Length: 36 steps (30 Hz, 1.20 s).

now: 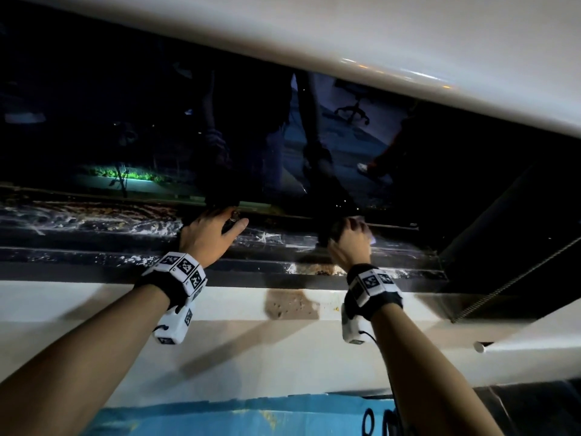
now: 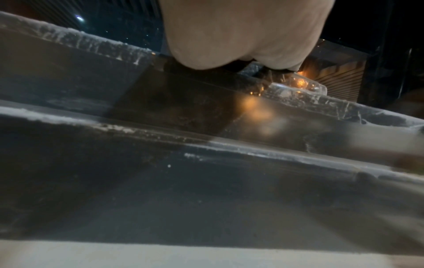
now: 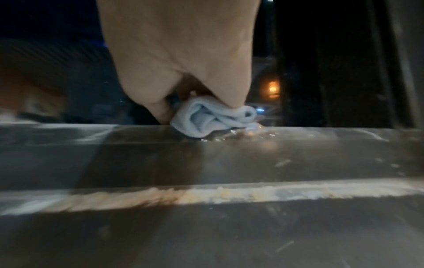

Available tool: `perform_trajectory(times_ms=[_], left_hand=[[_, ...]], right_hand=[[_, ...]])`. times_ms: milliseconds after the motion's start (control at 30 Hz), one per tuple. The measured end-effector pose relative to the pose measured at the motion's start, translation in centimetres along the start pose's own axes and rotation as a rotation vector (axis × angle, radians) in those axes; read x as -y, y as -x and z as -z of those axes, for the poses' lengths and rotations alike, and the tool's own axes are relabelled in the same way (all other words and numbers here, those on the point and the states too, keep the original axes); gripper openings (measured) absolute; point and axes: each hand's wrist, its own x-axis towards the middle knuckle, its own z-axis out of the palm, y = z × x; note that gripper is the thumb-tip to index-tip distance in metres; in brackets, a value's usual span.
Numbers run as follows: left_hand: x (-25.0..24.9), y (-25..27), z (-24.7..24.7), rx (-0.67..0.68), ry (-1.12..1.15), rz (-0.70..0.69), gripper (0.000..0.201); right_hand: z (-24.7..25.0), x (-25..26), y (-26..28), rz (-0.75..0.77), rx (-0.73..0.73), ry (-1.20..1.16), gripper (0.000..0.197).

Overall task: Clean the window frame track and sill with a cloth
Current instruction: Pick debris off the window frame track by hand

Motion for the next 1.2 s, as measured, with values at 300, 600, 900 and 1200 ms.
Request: perform_trajectory(times_ms=[300, 600, 900, 1200], left_hand=[[0.1, -0.2, 0.4, -0.003, 0.086, -0.070, 0.053], [-7.3, -0.2, 1.2, 0.073, 0.419, -0.373, 0.048], [-14.3, -1.4, -0.2, 0.250, 0.836, -0.148, 0.005], [-18.8, -3.2, -2.7, 0.321, 0.723, -0.012, 0.020]], right_hand=[[5.2, 1.4, 2.9, 0.111, -0.019, -0.610, 0.030], [5.2, 1.1, 2.4, 0.046, 0.089, -1.112, 0.014], [6.8, -1.4, 2.1, 0.012, 0.234, -1.241, 0.035], [7.6, -7.4, -1.7, 0.209, -0.040, -0.262, 0.036]])
